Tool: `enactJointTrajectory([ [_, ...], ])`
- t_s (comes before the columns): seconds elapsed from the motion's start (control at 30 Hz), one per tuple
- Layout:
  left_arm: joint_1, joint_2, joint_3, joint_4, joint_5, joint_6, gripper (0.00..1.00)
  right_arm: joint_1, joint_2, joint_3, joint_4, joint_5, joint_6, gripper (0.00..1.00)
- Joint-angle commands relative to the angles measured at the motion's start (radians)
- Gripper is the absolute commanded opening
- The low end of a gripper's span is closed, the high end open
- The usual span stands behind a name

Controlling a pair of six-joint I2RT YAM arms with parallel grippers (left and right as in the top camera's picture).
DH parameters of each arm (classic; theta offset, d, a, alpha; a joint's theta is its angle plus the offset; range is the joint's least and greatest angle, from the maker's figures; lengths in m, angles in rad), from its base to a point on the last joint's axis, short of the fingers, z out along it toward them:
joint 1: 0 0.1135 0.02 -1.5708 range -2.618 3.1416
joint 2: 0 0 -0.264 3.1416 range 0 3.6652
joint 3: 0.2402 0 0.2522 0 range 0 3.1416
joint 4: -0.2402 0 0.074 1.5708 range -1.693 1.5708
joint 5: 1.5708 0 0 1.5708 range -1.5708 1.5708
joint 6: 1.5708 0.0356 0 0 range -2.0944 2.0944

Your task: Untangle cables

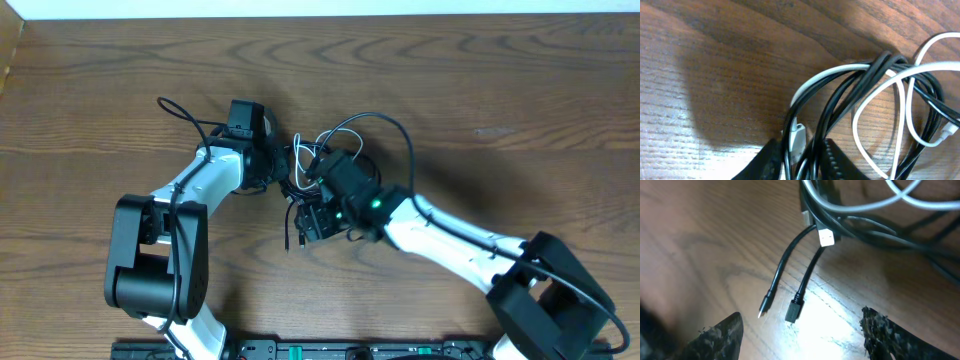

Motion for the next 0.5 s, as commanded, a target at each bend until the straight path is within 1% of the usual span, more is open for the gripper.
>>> enactJointTrajectory([
  [0.0, 0.0, 0.014, -0.011, -0.003, -0.006, -0.057, 0.21, 0.059, 0.037, -0.002, -0.001, 0.225, 0.143, 0.72],
  [0.07, 0.0, 0.014, -0.011, -0.007, 0.002, -0.086, 0.14, 0.087, 0.063, -0.002, 0.006, 0.272, 0.18, 0.72],
  [0.13, 0.0, 0.014, -0.011, -0.006, 0.026, -0.086, 0.08, 0.113, 0.097, -0.002, 0.024, 0.283, 0.194, 0.7],
  [0.23, 0.0, 0.014, -0.011, -0.006, 0.043, -0.089, 0.08, 0.142, 0.16, -0.002, 0.07, 0.283, 0.193, 0.7],
  [0.33, 0.0, 0.014, -0.011, -0.006, 0.042, -0.097, 0.08, 0.159, 0.228, -0.002, 0.136, 0.273, 0.189, 0.73],
  [0.37, 0.0, 0.014, -0.011, -0.006, 0.042, -0.1, 0.08, 0.162, 0.248, -0.001, 0.149, 0.267, 0.189, 0.72],
  [0.4, 0.001, 0.014, -0.011, -0.006, 0.042, -0.1, 0.08, 0.163, 0.262, -0.001, 0.153, 0.263, 0.189, 0.62],
  [0.43, 0.002, 0.014, -0.011, -0.006, 0.042, -0.1, 0.08, 0.162, 0.271, -0.001, 0.148, 0.267, 0.187, 0.5],
  [0.47, 0.005, 0.014, -0.011, -0.005, 0.042, -0.1, 0.07, 0.159, 0.276, 0.0, 0.135, 0.276, 0.179, 0.34],
])
